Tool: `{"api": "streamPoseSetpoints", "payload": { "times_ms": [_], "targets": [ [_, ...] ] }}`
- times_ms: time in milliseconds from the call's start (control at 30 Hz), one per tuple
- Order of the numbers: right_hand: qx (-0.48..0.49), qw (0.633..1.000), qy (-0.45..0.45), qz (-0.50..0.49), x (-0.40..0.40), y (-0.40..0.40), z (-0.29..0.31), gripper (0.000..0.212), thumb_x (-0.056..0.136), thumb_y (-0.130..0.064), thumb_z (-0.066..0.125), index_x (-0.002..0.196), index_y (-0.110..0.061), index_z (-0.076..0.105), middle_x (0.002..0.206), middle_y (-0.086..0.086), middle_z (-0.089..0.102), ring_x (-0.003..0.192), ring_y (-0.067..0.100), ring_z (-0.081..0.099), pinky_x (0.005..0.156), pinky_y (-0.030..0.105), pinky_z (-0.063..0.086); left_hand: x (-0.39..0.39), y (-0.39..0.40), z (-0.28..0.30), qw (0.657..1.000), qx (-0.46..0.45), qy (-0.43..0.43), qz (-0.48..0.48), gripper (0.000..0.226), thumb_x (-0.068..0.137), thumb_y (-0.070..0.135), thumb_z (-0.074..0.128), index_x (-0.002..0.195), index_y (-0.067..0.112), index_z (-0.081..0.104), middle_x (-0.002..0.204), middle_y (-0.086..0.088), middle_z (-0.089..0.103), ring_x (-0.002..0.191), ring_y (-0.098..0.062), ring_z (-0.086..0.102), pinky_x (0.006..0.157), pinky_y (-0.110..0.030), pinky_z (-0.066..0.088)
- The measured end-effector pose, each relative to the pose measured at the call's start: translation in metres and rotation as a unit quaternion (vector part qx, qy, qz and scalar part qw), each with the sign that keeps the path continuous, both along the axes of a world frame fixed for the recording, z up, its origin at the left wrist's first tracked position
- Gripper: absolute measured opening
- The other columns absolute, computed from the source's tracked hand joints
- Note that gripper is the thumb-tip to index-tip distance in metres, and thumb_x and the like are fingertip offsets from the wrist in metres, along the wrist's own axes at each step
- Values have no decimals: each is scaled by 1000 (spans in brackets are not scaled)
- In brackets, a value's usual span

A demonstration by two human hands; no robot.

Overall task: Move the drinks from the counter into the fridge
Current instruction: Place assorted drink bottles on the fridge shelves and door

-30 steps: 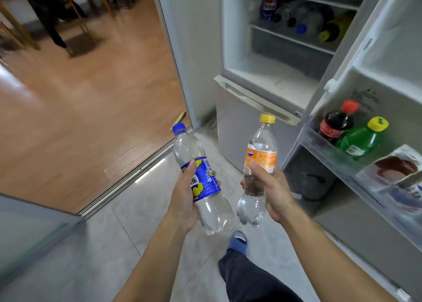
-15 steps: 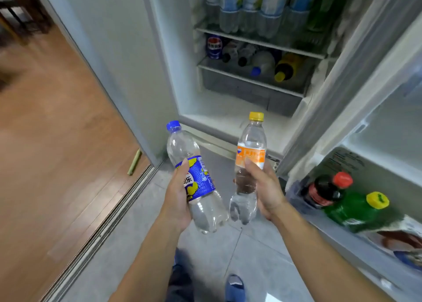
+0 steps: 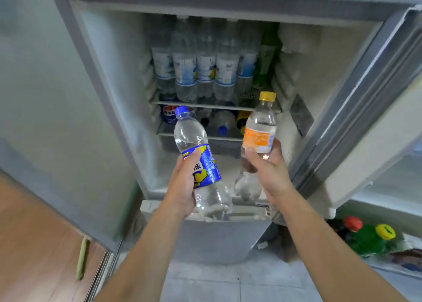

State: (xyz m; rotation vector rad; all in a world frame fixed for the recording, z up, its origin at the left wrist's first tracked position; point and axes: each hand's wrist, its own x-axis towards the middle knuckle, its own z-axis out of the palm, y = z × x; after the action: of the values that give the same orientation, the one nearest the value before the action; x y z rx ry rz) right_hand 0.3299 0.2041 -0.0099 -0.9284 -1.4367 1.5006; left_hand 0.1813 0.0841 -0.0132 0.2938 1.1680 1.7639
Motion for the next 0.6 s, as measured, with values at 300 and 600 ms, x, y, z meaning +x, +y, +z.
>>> {"api": "streamPoseSetpoints", "payload": {
  "times_ms": [300, 600],
  "targets": [
    [143, 983, 9, -118, -70, 96, 71, 57, 87, -19, 75, 131, -23, 39, 109, -16, 61, 91, -14, 60, 75, 3, 47, -24, 43, 26, 1000, 21, 15, -17, 35, 92, 34, 66, 122, 17, 62, 100, -12, 72, 87, -30, 68, 73, -42, 61],
    [123, 988, -8, -90, -107, 167, 94, 67, 89, -16, 71, 140, -24, 29, 135, -1, 52, 121, 14, 54, 101, 34, 47, -36, 66, 28, 995, 59, 76, -4, 39, 83, 35, 73, 119, 24, 60, 97, -1, 76, 83, -16, 73, 70, -32, 59]
  ]
}}
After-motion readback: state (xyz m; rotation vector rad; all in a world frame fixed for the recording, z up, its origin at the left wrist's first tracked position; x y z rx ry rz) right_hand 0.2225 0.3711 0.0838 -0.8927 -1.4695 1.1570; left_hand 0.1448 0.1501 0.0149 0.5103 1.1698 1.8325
